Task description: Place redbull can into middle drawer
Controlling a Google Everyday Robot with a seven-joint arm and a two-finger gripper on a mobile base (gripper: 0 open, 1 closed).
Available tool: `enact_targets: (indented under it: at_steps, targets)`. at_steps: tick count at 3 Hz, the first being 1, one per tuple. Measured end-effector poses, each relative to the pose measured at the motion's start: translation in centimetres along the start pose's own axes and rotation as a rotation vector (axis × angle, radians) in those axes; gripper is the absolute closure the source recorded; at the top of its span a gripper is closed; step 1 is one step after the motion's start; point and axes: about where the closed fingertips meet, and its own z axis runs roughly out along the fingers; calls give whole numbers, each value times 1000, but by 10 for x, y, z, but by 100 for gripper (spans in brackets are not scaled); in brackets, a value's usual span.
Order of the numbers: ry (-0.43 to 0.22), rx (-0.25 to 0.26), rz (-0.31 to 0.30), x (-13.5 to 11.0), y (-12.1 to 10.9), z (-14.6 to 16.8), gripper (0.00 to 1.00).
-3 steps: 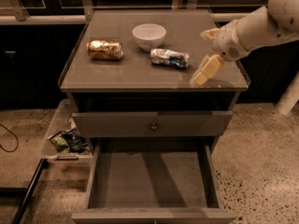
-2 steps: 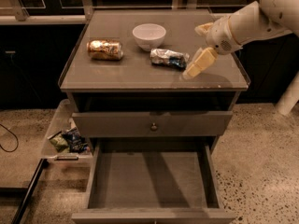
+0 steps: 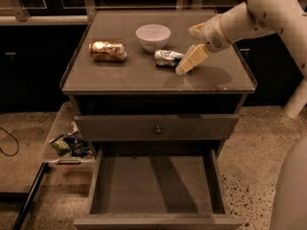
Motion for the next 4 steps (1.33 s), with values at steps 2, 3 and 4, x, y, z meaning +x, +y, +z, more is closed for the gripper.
enact_targets:
  at_steps: [2,3,4]
  targets:
    - [20,-4,88,18,-22,31,0]
    - [29,-6,114,25,-28,40,0]
    - [29,-6,114,25,-28,40,19]
